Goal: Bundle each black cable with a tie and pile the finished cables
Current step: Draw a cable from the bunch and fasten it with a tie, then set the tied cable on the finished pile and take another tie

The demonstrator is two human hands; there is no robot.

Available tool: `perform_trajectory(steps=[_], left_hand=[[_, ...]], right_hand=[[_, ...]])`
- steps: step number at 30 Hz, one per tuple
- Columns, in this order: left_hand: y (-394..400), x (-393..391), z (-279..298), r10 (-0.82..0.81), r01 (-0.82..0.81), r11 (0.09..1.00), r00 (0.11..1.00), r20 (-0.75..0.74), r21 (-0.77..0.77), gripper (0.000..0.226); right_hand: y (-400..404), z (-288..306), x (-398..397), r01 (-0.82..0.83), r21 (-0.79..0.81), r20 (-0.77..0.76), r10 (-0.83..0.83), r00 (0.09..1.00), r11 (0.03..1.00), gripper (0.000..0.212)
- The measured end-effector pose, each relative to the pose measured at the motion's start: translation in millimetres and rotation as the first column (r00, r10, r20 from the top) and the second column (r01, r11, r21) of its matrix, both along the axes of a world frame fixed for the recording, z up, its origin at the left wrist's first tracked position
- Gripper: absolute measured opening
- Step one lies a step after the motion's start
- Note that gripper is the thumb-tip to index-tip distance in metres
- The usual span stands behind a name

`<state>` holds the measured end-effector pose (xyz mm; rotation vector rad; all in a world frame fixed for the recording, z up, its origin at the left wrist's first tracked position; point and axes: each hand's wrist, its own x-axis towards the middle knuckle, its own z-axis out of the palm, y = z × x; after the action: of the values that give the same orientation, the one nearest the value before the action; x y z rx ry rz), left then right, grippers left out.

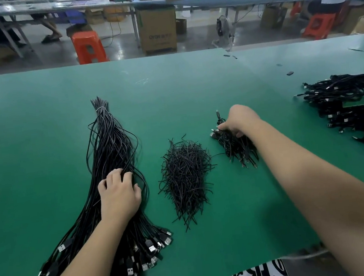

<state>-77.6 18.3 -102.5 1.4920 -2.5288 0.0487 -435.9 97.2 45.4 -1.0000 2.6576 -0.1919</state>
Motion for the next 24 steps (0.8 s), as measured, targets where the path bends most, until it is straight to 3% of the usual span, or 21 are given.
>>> perform_trajectory(steps=[10,18,24], left_hand=[[0,0,-5,0.008,-0.011,0.999,0.996,-0.084,-0.035,0.030],[0,1,-6,0.031,-0.033,0.999,0.992,-0.123,-0.017,0.027],[1,1,-5,0.036,-0.038,0.999,0.987,-0.154,-0.010,0.026]], right_hand=[[-13,-36,-12,0.053,0.186,-0.155,-0.024,0.988,0.981,0.052],[-9,-45,-8,-0.015,0.177,-0.270,0.064,0.961,0.984,0.054],[-7,-53,-1,-0.075,0.160,-0.279,0.118,0.953,0.984,0.042]])
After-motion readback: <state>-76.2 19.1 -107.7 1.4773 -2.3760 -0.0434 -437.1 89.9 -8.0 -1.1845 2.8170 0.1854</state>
